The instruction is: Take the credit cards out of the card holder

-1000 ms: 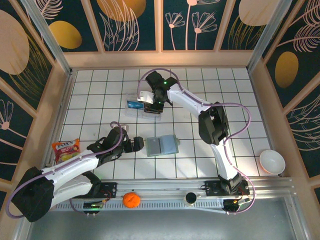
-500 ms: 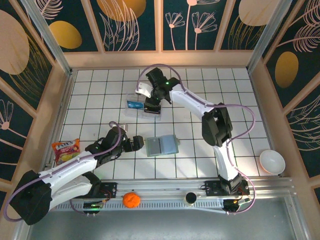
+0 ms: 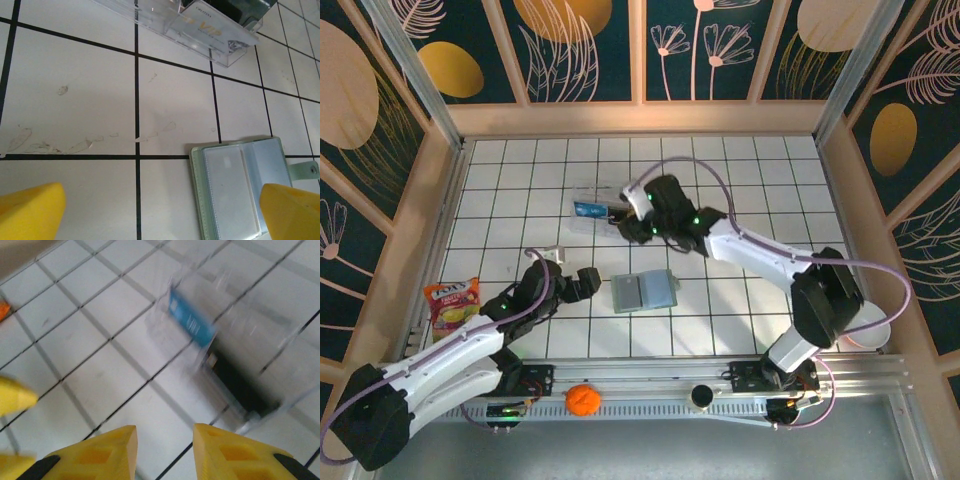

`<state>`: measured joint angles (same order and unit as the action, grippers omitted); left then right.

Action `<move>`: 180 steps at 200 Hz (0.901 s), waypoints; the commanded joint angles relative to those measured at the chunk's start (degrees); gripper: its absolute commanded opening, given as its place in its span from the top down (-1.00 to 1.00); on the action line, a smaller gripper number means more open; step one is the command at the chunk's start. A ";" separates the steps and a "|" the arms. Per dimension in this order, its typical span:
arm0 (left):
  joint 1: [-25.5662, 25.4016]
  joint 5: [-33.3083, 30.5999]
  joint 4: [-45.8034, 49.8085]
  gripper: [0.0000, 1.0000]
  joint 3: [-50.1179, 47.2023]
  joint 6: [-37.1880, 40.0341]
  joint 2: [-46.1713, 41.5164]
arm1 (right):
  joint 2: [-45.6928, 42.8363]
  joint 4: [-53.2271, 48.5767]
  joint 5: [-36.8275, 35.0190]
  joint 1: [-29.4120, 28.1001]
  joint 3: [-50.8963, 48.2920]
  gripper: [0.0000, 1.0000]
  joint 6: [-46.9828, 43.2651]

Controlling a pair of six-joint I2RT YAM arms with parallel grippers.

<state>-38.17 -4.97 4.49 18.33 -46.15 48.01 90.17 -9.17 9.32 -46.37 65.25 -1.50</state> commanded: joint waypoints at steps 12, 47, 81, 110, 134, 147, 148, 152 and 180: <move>0.33 -1.18 -1.67 -0.98 -2.37 -1.96 -2.88 | -4.34 1.76 1.07 -7.30 -10.34 0.30 10.60; 0.32 -0.15 -2.68 -0.98 -4.87 -3.56 -4.62 | -0.68 -0.88 -7.04 -16.45 -13.48 0.33 12.54; 0.35 0.95 -2.87 -0.97 -6.37 -4.30 -5.64 | 2.58 -0.57 -13.92 -19.97 -12.46 0.33 12.49; 0.29 1.48 -2.21 -0.95 -6.25 -3.99 -5.71 | 5.21 -1.99 -16.74 -20.93 -10.62 0.33 11.53; 0.33 1.64 -2.10 -0.92 -6.14 -3.60 -5.65 | 7.21 -3.05 -18.70 -21.20 -10.24 0.33 11.16; 0.32 1.69 -2.25 -0.92 -6.22 -3.60 -5.52 | 8.21 -3.60 -19.24 -21.44 -9.67 0.33 11.15; 0.30 1.66 -2.27 -0.92 -6.21 -3.60 -5.45 | 8.28 -3.63 -19.29 -21.46 -9.65 0.33 11.16; 0.25 1.73 -2.36 -0.92 -6.20 -3.55 -5.40 | 8.64 -3.86 -19.62 -21.60 -9.45 0.33 11.03; 0.31 2.33 -2.73 -0.90 -5.85 -3.05 -4.31 | 11.25 -5.99 -21.12 -22.62 -8.58 0.35 11.40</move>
<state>-38.17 -3.51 2.81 12.32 -49.41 43.09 98.98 -11.81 -8.38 -67.72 54.96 9.54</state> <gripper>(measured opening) 0.953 0.332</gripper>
